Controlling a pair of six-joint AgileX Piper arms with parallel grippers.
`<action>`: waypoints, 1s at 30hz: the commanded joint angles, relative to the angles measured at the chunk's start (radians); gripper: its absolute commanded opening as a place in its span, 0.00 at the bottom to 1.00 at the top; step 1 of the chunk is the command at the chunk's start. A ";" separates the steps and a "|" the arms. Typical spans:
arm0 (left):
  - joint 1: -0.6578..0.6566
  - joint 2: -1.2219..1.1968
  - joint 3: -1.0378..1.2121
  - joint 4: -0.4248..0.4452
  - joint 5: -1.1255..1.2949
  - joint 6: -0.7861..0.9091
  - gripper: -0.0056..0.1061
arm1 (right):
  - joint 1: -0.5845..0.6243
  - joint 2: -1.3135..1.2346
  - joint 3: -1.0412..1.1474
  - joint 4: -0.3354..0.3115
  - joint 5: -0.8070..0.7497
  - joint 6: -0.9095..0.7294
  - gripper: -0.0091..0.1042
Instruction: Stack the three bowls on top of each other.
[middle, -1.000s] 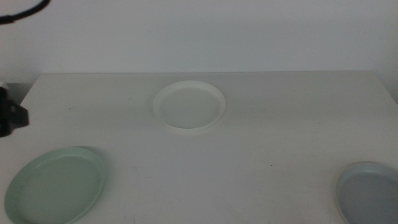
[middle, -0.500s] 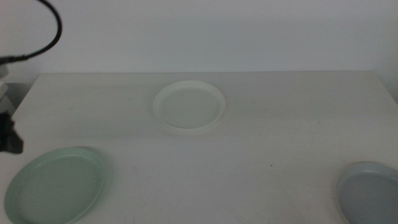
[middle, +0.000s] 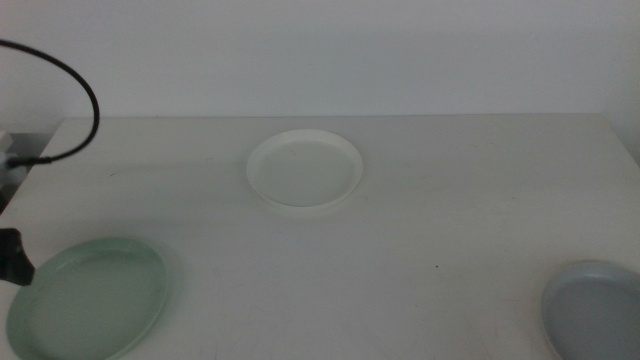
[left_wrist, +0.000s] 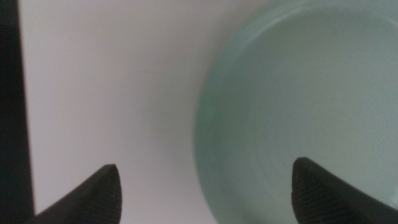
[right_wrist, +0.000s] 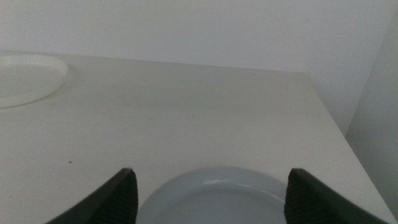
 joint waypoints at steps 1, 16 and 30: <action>0.000 0.020 -0.030 -0.038 -0.055 0.019 0.99 | -0.006 -0.026 -0.006 -0.003 -0.074 -0.013 0.61; 0.000 0.225 -0.029 -0.055 -0.106 0.019 0.98 | -0.006 -0.026 -0.006 -0.003 -0.074 -0.013 0.61; 0.000 0.226 -0.030 -0.052 -0.049 -0.032 0.05 | -0.006 -0.026 -0.006 -0.003 -0.074 -0.013 0.61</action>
